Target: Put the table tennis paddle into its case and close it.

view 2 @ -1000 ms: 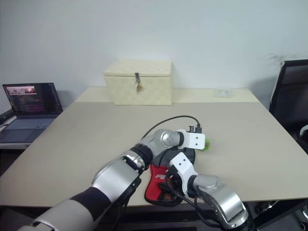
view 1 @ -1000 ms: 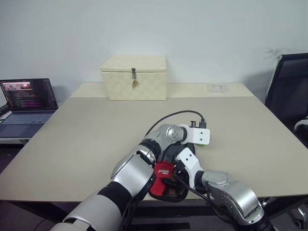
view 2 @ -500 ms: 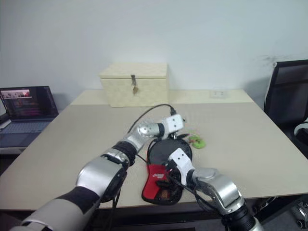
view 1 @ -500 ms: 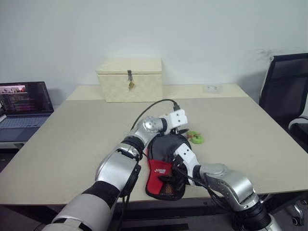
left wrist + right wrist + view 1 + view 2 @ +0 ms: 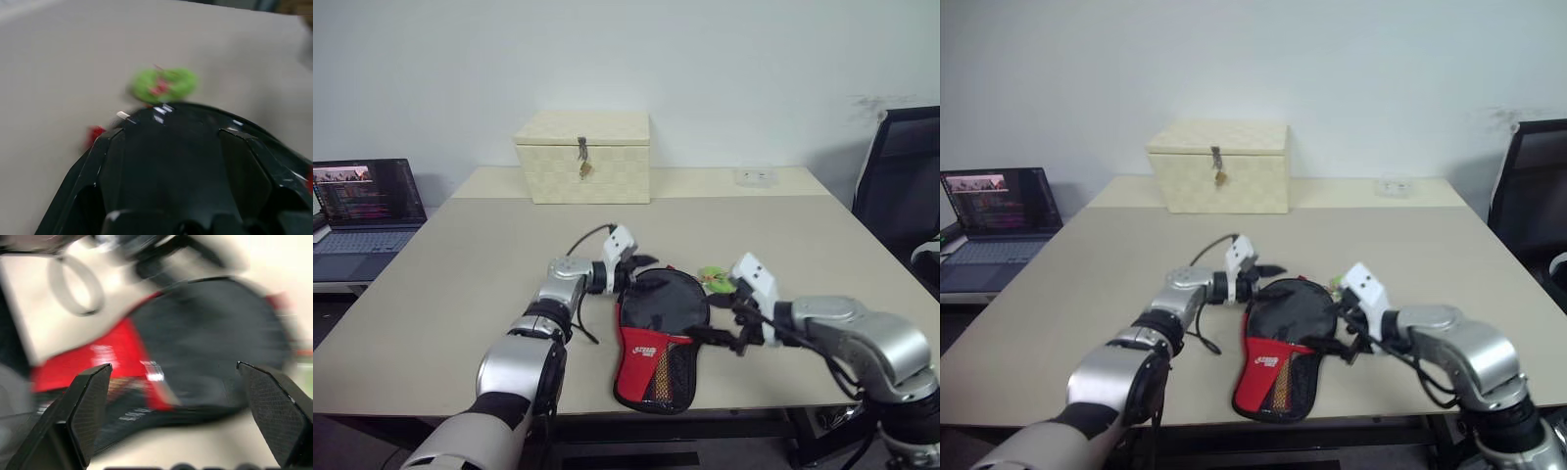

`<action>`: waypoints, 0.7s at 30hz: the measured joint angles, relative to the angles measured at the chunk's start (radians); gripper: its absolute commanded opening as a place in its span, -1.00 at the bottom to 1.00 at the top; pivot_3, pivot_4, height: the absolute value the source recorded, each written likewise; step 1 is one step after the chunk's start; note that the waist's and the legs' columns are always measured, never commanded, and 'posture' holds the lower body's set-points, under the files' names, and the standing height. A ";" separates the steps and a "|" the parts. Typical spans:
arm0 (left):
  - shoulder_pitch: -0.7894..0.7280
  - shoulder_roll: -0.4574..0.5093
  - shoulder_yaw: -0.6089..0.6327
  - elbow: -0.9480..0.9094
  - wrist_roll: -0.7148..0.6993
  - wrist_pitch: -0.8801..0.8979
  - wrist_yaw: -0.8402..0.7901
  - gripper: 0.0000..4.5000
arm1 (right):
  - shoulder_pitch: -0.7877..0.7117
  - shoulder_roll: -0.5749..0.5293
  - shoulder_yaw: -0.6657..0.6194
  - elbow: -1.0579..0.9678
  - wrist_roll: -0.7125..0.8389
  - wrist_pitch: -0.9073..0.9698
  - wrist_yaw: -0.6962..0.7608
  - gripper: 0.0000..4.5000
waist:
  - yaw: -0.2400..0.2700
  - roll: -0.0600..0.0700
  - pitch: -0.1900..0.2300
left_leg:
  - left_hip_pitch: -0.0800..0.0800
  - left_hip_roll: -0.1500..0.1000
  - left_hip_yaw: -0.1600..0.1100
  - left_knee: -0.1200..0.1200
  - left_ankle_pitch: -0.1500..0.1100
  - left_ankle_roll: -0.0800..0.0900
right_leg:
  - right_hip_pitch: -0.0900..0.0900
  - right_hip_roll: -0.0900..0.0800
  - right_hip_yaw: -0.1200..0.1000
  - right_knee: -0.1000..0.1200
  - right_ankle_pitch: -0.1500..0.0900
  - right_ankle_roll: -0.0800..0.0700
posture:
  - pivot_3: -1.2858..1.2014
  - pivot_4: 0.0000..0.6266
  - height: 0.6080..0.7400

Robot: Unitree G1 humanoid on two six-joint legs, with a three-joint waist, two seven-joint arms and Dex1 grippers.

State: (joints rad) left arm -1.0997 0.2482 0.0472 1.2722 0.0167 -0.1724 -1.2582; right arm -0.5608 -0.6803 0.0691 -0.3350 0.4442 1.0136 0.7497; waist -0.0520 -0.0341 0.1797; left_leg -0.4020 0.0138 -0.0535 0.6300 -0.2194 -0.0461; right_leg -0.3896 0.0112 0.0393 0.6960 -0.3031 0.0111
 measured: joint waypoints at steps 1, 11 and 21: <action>0.006 -0.001 -0.003 -0.007 0.000 0.009 -0.010 0.45 | -0.013 -0.018 0.012 0.055 -0.038 -0.055 0.003 1.00 | 0.000 0.000 0.000 | 0.000 0.000 0.000 0.000 0.000 0.000 | 0.000 0.000 0.000 0.000 0.000 0.000 | 0.03 -0.52 1.00; 0.017 -0.014 -0.062 -0.024 0.025 0.017 0.007 0.45 | -0.185 0.017 0.255 0.643 -0.429 -0.646 0.026 1.00 | -0.006 0.000 0.001 | 0.001 0.000 0.002 0.000 0.000 0.000 | 0.000 0.000 0.002 0.001 0.002 -0.002 | 0.03 -0.52 1.00; 0.031 -0.011 -0.081 -0.024 0.030 0.017 0.013 0.47 | -0.298 0.140 0.292 0.993 -0.580 -0.913 -0.007 0.61 | -0.005 0.000 0.001 | 0.002 0.001 0.001 0.000 0.000 0.000 | 0.001 0.000 0.001 0.003 0.003 -0.005 | 0.03 -0.52 1.00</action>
State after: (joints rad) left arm -1.0691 0.2374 -0.0343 1.2479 0.0469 -0.1555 -1.2455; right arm -0.8587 -0.5405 0.3608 0.6580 -0.1362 0.1002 0.7430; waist -0.0575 -0.0337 0.1804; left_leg -0.3995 0.0145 -0.0523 0.6304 -0.2192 -0.0462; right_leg -0.3891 0.0113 0.0408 0.6986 -0.3001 0.0063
